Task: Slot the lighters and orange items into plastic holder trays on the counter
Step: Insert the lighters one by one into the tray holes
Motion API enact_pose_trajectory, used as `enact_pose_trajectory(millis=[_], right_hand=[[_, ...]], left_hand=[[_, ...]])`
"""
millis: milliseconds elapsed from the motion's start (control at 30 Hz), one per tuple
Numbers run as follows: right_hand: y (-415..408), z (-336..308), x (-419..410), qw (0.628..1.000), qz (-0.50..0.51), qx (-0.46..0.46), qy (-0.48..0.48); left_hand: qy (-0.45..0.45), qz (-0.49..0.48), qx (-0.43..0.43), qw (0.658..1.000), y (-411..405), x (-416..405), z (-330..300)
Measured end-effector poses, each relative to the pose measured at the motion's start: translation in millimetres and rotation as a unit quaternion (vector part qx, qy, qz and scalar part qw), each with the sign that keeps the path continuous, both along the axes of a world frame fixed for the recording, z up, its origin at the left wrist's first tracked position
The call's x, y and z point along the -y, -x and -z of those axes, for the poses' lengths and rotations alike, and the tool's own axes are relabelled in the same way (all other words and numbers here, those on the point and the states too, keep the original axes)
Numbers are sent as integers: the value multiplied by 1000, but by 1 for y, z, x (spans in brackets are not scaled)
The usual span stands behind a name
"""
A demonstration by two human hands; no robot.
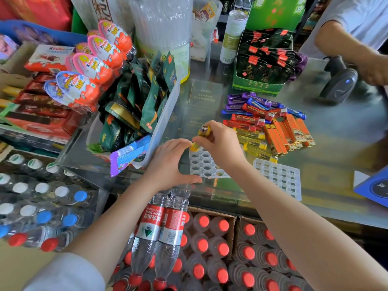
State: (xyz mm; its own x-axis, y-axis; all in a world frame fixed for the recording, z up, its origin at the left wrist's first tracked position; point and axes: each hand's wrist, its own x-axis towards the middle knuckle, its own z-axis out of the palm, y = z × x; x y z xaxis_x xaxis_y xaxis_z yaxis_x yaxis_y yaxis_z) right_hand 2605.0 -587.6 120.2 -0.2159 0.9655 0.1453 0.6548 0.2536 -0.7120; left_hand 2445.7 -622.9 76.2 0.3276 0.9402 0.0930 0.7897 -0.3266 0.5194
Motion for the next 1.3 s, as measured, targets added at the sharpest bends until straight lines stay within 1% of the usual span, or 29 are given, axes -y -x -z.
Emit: enact_pose_trajectory(millis=[167, 267, 333, 400, 500, 567, 633, 700, 767, 833, 900, 1067, 1233, 1300], right_hand=[[-7, -10, -4, 991, -95, 84, -47], [-3, -15, -5, 978, -151, 133, -50], [5, -18, -8, 969, -170, 174, -40], [11, -20, -13, 972, -157, 171, -22], [6, -16, -13, 986, -122, 112, -5], [-8, -7, -4, 989, -107, 104, 10], [-31, 4, 7, 993, -53, 100, 30], [-58, 12, 19, 996, 27, 89, 3], [-83, 17, 28, 987, 102, 117, -30], [-102, 19, 32, 973, 140, 178, -35], [-113, 18, 32, 964, 140, 222, -32], [-118, 14, 20, 962, 100, 253, -2], [-115, 8, 3, 960, 96, 248, 83], [-114, 5, 0, 963, 90, 240, 78]], left_hand=[[2, 2, -3, 1000, 1, -1, 2], [11, -3, -5, 1000, 0, -2, 1], [16, -2, 6, 1000, 1, -1, 0], [21, 3, 17, 1000, 1, 0, -1], [26, 1, 11, 1000, 0, -2, -2], [11, -1, 0, 1000, -1, -2, -1], [4, -4, -14, 1000, -2, -2, 1], [8, -9, -19, 1000, -2, -1, 1], [11, -10, -26, 1000, -3, -1, 1], [5, -17, -25, 1000, -6, 0, 0], [-2, -27, -20, 999, -10, -1, -2], [9, -27, -16, 999, -12, -1, -3], [40, -19, 26, 999, -8, 2, -4], [50, -17, 28, 998, -5, 5, -4]])
